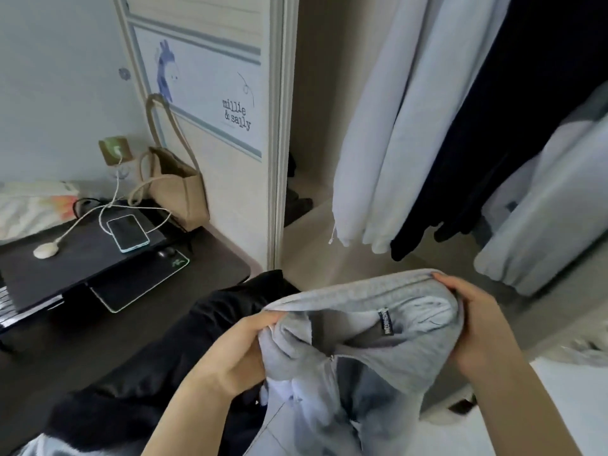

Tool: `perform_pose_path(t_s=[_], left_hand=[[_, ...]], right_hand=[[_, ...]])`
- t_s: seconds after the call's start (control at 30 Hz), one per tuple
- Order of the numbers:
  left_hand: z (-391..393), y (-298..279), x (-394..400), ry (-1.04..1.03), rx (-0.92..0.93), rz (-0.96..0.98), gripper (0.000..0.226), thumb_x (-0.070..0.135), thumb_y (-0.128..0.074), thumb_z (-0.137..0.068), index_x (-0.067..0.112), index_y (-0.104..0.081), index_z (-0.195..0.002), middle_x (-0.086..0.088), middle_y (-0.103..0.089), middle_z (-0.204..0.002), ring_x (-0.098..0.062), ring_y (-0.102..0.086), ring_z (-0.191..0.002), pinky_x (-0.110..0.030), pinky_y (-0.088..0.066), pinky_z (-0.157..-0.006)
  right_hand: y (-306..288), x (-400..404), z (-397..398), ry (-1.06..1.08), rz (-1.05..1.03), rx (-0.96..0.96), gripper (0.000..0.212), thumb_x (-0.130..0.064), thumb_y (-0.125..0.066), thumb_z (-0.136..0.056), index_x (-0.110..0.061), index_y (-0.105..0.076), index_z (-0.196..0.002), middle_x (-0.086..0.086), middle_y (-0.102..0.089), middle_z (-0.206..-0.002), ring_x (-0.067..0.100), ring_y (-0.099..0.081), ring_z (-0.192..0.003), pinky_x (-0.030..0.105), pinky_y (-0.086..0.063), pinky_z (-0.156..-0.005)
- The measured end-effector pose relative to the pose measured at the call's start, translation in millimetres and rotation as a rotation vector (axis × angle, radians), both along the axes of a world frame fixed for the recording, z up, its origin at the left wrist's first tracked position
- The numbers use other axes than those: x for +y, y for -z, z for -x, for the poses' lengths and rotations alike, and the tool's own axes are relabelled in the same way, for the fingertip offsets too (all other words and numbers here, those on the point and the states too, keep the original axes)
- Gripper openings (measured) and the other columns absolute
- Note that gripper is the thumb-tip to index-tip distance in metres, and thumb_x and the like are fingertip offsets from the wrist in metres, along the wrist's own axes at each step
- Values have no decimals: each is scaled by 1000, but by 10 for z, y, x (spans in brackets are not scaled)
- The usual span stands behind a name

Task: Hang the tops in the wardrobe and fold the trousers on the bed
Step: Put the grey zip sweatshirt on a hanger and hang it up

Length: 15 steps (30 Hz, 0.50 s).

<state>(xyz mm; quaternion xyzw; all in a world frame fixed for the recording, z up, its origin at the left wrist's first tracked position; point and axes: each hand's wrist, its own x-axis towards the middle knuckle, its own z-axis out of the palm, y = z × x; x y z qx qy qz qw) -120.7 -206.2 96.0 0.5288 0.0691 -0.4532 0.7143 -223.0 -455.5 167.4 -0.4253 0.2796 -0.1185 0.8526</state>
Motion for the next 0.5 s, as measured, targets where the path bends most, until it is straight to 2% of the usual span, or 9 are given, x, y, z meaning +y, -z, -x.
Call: perform_pose_path(t_s=[0.03, 0.07, 0.1, 0.13, 0.23, 0.3, 0.33, 0.4, 0.5], left_hand=[[-88, -102, -72, 4, -11, 1, 39, 22, -52, -94, -6, -68, -113, -22, -67, -111, -29, -64, -109, -35, -45, -106], [-161, -188, -122, 14, -25, 0, 39, 24, -51, -92, -8, -71, -105, -21, -69, -102, -26, -67, -99, -31, -49, -99], [-236, -305, -197, 24, -56, -14, 39, 25, -52, -91, -8, -72, -97, -20, -69, -95, -24, -68, -90, -29, -52, -90], [-288, -404, -245, 15, -105, -37, 38, 27, -56, -91, -8, -71, -96, -20, -69, -94, -25, -67, -87, -31, -52, -88], [-436, -657, -381, -81, -398, -115, 35, 28, -73, -82, -3, -71, -99, -22, -73, -95, -35, -69, -92, -44, -54, -93], [-509, -843, -440, -140, -653, -193, 38, 37, -76, -82, 1, -73, -92, -23, -73, -88, -40, -69, -89, -53, -55, -89], [-549, -922, -450, -174, -749, -210, 44, 42, -75, -81, 0, -71, -90, -26, -71, -86, -40, -69, -85, -53, -56, -85], [-627, -1136, -455, -243, -904, -174, 53, 45, -72, -81, -7, -65, -89, -34, -63, -84, -31, -64, -72, -44, -53, -71], [-735, -1609, -448, -350, -1047, -62, 46, 34, -71, -86, -11, -62, -91, -36, -61, -85, -24, -57, -69, -38, -47, -66]], right_hand=[[-50, -101, 10, 34, 13, -22, 24, -23, -68, -67, -9, -72, -86, 15, -69, -95, 24, -70, -76, 38, -57, -71], [-112, -173, 8, 70, 22, 1, 27, -22, -68, -69, -9, -70, -91, 15, -69, -96, 27, -69, -82, 39, -57, -73], [-149, -266, 26, 125, 13, 0, 20, -20, -64, -78, -8, -69, -93, 14, -69, -98, 28, -67, -87, 41, -55, -76], [-212, -246, 15, 136, 16, 18, 18, -19, -58, -86, -8, -68, -95, 14, -68, -99, 29, -66, -91, 43, -53, -79], [-344, -244, 36, 129, 46, 23, 28, -20, -59, -83, -6, -66, -107, 16, -68, -105, 33, -66, -97, 44, -54, -78], [-492, -188, 50, 119, 61, -13, 38, -22, -66, -70, -8, -68, -105, 15, -70, -103, 32, -70, -90, 42, -57, -70], [-560, -180, 39, 126, 90, -23, 38, -23, -66, -70, -8, -68, -104, 14, -70, -102, 31, -70, -89, 41, -56, -70], [-739, -151, 1, 170, 185, -43, 34, -24, -61, -82, -6, -67, -110, 15, -69, -104, 31, -67, -94, 41, -53, -76], [-1129, -95, -154, 248, 416, -84, 30, -29, -62, -88, -6, -69, -105, 15, -71, -100, 30, -68, -93, 39, -53, -80]])
